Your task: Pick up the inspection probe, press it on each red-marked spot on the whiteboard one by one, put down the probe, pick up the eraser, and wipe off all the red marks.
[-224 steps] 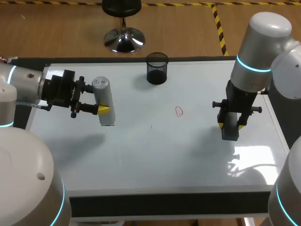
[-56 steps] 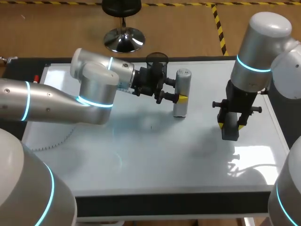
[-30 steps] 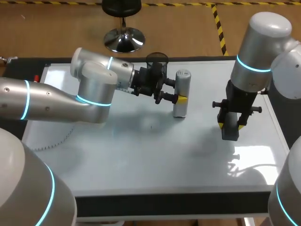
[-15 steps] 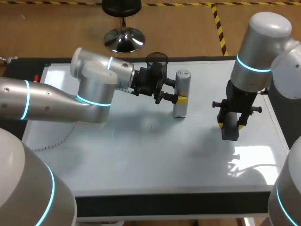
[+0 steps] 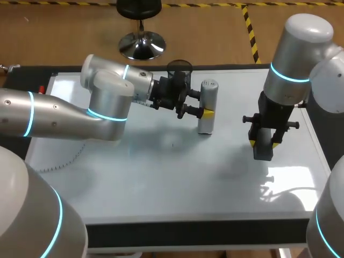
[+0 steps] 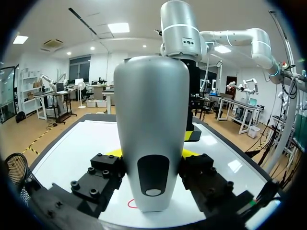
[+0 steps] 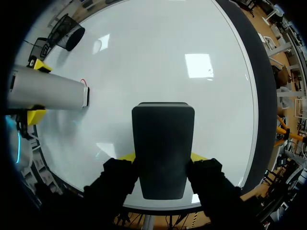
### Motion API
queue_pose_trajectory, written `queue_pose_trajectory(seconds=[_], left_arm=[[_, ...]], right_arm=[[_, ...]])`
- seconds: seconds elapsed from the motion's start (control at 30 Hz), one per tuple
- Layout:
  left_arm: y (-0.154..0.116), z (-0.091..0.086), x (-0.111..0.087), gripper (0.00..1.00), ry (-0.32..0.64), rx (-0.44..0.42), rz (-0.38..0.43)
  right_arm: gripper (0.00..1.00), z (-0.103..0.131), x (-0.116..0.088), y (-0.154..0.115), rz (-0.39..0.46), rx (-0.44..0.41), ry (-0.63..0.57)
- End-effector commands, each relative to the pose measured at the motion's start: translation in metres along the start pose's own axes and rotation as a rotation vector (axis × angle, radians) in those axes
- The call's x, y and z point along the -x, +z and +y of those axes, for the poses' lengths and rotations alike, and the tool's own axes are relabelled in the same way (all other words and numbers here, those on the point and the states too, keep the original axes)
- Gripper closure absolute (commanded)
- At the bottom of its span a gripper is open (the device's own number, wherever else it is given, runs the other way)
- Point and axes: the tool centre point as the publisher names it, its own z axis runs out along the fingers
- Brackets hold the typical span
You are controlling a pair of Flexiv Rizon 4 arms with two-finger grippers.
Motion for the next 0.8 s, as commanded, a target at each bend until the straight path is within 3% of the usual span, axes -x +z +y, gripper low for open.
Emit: queue_pose_trajectory(seconds=[0.03,0.3,0.8], left_arm=[[0.002,0.005,0.002,1.0,0.0,0.0,0.003],[0.003,0.004,0.0,1.0,0.016,-0.001,-0.001],[0.001,-0.021,-0.004,1.0,0.054,-0.02,0.021]], right_arm=[[1.0,-0.001,0.001,-0.002,0.001,0.001,-0.001],[1.0,-0.001,0.001,-0.002,0.001,0.001,-0.001],[1.0,-0.001,0.001,-0.002,0.001,0.001,-0.001]])
